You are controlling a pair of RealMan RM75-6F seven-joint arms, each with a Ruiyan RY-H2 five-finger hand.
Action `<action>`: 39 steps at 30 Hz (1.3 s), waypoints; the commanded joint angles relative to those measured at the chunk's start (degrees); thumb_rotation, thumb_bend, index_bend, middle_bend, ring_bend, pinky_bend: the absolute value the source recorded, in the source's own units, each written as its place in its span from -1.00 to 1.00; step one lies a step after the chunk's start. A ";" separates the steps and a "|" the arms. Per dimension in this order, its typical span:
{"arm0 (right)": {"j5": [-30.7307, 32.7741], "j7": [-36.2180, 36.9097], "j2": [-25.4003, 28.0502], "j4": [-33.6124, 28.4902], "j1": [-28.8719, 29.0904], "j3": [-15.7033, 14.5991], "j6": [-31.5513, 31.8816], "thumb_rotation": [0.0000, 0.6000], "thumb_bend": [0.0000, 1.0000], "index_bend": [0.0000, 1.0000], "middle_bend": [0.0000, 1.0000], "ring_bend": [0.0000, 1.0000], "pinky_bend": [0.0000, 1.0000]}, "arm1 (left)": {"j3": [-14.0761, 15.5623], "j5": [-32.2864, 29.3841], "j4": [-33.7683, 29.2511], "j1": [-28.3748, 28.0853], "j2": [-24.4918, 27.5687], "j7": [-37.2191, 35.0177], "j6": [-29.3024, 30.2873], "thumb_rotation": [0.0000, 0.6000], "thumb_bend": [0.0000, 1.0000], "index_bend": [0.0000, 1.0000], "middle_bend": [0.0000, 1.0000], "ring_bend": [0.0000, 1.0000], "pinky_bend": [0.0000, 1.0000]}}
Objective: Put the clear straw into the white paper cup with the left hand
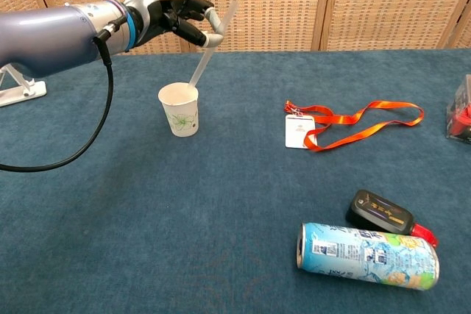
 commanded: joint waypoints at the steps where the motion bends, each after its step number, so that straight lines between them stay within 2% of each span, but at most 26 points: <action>1: -0.08 -0.05 0.03 -0.08 -0.04 0.00 0.09 1.00 -0.92 -0.92 -1.00 -1.00 -1.00 | 0.43 0.39 0.37 0.35 -0.03 -0.55 -0.01 1.00 -0.21 0.33 -1.00 -1.00 -0.98; 10: -0.48 -0.36 0.00 -0.28 -0.05 -0.11 0.23 1.00 -0.92 -0.92 -1.00 -1.00 -1.00 | 1.10 2.04 1.49 1.32 -0.38 -3.36 -0.17 1.00 -0.21 0.33 -1.00 -1.00 -0.98; 21: -0.39 -1.43 -0.45 -0.09 0.08 -0.18 0.06 1.00 -0.92 -0.92 -1.00 -1.00 -1.00 | 2.50 6.22 6.72 2.96 -2.67 -10.36 -1.85 1.00 -0.22 0.33 -1.00 -1.00 -0.99; 31: -0.17 -2.06 -0.83 0.16 0.18 -0.11 -0.03 1.00 -0.92 -0.92 -1.00 -1.00 -1.00 | 3.29 9.99 10.44 4.01 -3.43 -15.81 -3.40 1.00 -0.24 0.20 -1.00 -1.00 -1.00; 34: -0.22 -2.17 -0.87 0.16 0.17 -0.13 0.01 1.00 -0.92 -0.92 -1.00 -1.00 -1.00 | 3.42 10.15 10.72 4.25 -3.07 -16.73 -4.26 1.00 -0.24 0.04 -1.00 -1.00 -1.00; 37: -0.28 -2.25 -0.95 0.22 0.16 -0.13 0.09 1.00 -0.92 -0.92 -1.00 -1.00 -1.00 | 3.38 10.25 10.88 4.54 -2.90 -17.58 -4.60 1.00 -0.26 -0.33 -1.00 -1.00 -1.00; 39: -0.29 -2.19 -0.99 0.19 0.17 -0.10 0.10 1.00 -0.92 -0.92 -1.00 -1.00 -1.00 | 3.45 10.60 10.93 4.82 -2.63 -18.21 -4.77 1.00 -0.34 -0.57 -1.00 -1.00 -1.00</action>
